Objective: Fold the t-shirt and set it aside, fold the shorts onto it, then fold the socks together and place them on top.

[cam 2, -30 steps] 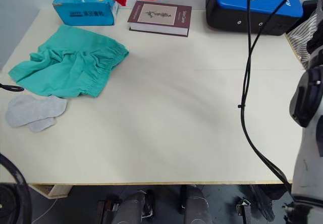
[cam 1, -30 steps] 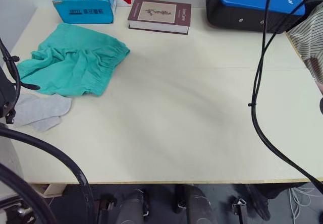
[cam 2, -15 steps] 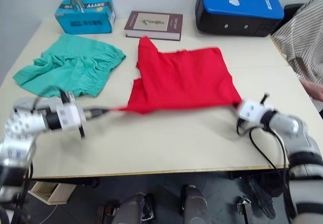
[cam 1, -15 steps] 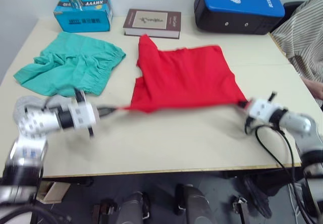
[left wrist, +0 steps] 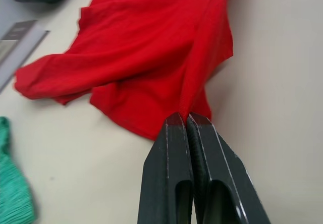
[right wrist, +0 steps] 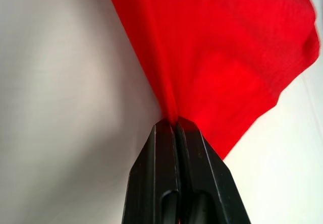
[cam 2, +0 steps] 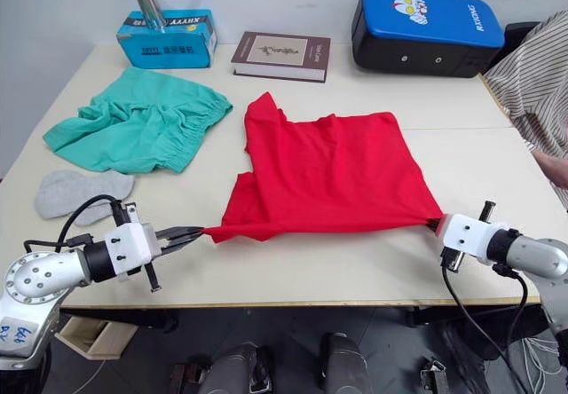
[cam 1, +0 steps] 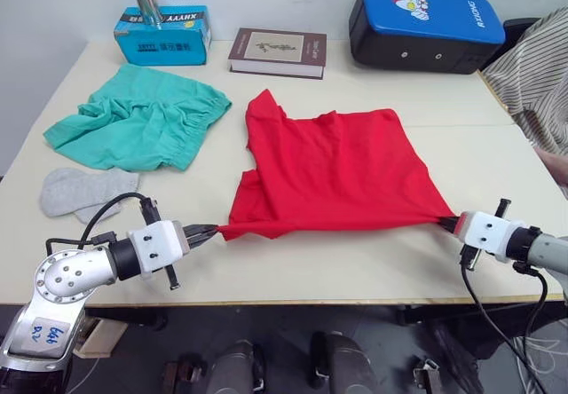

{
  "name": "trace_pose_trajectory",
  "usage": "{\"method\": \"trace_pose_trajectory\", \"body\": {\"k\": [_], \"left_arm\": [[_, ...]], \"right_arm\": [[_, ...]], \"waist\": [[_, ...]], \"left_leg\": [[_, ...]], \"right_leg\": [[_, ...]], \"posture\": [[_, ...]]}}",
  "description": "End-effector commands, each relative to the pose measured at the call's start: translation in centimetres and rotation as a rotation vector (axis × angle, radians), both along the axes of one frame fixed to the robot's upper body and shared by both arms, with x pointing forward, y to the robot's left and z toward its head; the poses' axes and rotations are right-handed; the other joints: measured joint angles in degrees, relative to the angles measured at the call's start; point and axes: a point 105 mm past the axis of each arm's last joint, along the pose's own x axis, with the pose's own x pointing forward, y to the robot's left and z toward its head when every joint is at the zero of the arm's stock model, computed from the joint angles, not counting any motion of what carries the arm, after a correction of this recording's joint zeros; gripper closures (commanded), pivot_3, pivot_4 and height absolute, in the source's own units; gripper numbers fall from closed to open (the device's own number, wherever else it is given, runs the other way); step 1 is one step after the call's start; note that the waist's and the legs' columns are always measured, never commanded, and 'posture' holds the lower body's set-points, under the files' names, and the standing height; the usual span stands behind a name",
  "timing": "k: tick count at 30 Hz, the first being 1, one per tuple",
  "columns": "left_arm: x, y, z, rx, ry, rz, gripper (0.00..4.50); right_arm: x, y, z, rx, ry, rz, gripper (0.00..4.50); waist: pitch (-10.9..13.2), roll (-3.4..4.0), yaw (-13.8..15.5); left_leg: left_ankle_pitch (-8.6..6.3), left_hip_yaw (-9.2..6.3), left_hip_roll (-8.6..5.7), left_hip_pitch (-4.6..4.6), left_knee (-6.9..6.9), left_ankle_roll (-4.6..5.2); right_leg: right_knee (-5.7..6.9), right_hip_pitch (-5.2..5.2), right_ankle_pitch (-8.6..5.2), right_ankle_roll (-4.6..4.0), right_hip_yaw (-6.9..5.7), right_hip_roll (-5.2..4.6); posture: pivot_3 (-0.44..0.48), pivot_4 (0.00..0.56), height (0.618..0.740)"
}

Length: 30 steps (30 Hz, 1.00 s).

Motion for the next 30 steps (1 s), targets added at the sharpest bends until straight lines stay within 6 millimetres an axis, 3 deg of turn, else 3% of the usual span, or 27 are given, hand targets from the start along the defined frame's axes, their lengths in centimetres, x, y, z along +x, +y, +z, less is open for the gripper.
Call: {"method": "trace_pose_trajectory", "body": {"k": [1,6,8,11,12,14,15,17,19,20,21,22,25,28,30], "left_arm": [[-1.3,0.4,-0.5,0.025,0.128,-0.039,4.49],[-3.1,1.6,-2.9,0.071,0.335,-0.051,4.49],[-3.0,1.8,-3.1,0.047,0.376,-0.033,4.49],[-1.7,2.1,-2.7,0.031,0.423,-0.020,4.49],[-1.1,2.2,-2.3,0.018,0.444,-0.022,4.49],[2.0,2.2,0.2,-0.038,0.363,-0.013,4.49],[4.2,2.4,1.9,-0.067,0.294,0.022,4.49],[9.9,3.9,7.0,-0.094,0.070,0.173,4.49],[14.6,5.7,14.3,-0.169,-0.195,0.353,4.49],[15.9,6.5,18.4,-0.208,-0.330,0.422,4.49],[16.1,7.4,24.7,-0.249,-0.538,0.512,4.49],[15.1,7.8,30.2,-0.280,-0.723,0.569,4.49],[11.3,7.3,38.5,-0.282,-1.017,0.588,4.49],[8.3,5.6,42.0,-0.165,-1.182,0.524,4.49],[8.2,4.4,41.6,-0.066,-1.193,0.442,4.49]], "right_arm": [[-1.0,0.4,1.2,0.014,0.059,0.042,4.50],[-4.1,1.4,-0.9,0.061,0.360,0.099,4.50],[-4.5,1.7,-1.0,0.065,0.421,0.110,4.50],[-3.0,2.5,0.3,0.087,0.434,0.135,4.50],[-1.9,3.0,1.1,0.106,0.413,0.140,4.50],[1.5,4.5,4.2,0.163,0.273,0.169,4.50],[3.4,5.3,6.2,0.204,0.197,0.169,4.50],[7.8,6.8,12.2,0.284,-0.055,0.143,4.50],[11.1,7.2,19.0,0.350,-0.342,0.058,4.50],[12.1,6.9,22.5,0.384,-0.479,-0.004,4.50],[12.2,6.2,27.9,0.421,-0.680,-0.093,4.50],[11.5,5.5,32.1,0.455,-0.839,-0.156,4.50],[8.8,4.3,38.6,0.462,-1.108,-0.249,4.50],[6.6,3.7,41.3,0.410,-1.251,-0.269,4.50],[6.4,3.2,41.2,0.385,-1.253,-0.268,4.50]], "waist": [[0.00,0.00,-0.07],[0.00,0.00,-0.03],[-0.01,-0.02,-0.01],[-0.03,-0.05,-0.03],[-0.02,-0.03,-0.04],[-0.02,-0.04,-0.13],[-0.02,-0.04,-0.15],[0.00,-0.06,-0.16],[0.03,-0.08,-0.20],[0.03,-0.10,-0.23],[0.04,-0.17,-0.18],[0.11,-0.23,-0.15],[0.06,-0.37,-0.48],[0.00,-0.33,-0.61],[-0.02,-0.32,-0.64]], "left_leg": [[-0.01,0.05,0.05,0.03,0.00,-0.02],[-0.12,0.12,0.19,0.07,0.00,-0.12],[-0.18,0.12,0.22,0.10,0.00,-0.14],[-0.23,0.12,0.23,0.11,0.00,-0.14],[-0.23,0.13,0.23,0.13,0.01,-0.14],[-0.20,0.14,0.25,0.13,0.01,-0.16],[-0.17,0.17,0.25,0.13,0.04,-0.19],[-0.03,0.18,0.27,0.04,0.05,-0.27],[0.18,0.26,0.22,-0.19,0.07,-0.31],[0.32,0.33,0.15,-0.53,0.12,-0.30],[0.45,0.41,0.11,-1.18,0.14,-0.26],[0.46,0.44,0.04,-1.64,0.20,-0.27],[0.57,0.47,-0.65,-3.32,0.03,-0.18],[0.24,0.55,-0.75,-2.93,-0.11,-0.12],[0.04,0.68,-0.78,-2.47,-0.77,0.03]], "right_leg": [[-0.01,-0.01,0.00,0.00,0.04,0.06],[-0.01,-0.06,-0.07,-0.12,0.13,0.17],[0.00,-0.08,-0.10,-0.17,0.13,0.17],[0.01,-0.09,-0.10,-0.19,0.12,0.17],[0.02,-0.09,-0.08,-0.21,0.12,0.17],[0.06,-0.14,-0.04,-0.29,0.11,0.17],[0.08,-0.15,0.00,-0.35,0.10,0.20],[0.17,-0.26,0.05,-0.41,0.06,0.23],[0.31,-0.51,0.05,-0.42,0.04,0.36],[0.59,-0.93,0.06,-0.42,0.00,0.52],[0.97,-1.68,0.08,-0.42,0.00,0.48],[1.13,-2.15,0.07,-0.43,-0.05,0.42],[1.30,-4.08,0.14,-0.30,-0.53,0.10],[1.90,-3.92,0.16,-0.26,-0.94,0.05],[1.80,-3.74,0.10,-0.16,-0.98,0.06]], "posture": [[0.000,0.150,0.740],[0.000,0.150,0.740],[0.000,0.150,0.740],[0.000,0.150,0.740],[0.000,0.150,0.740],[0.000,0.150,0.740],[0.000,0.150,0.740],[0.000,0.150,0.740],[0.000,0.150,0.740],[0.000,0.150,0.740],[0.000,0.150,0.740],[0.000,0.150,0.740],[0.000,0.150,0.740],[0.000,0.150,0.740],[0.000,0.150,0.740]]}}
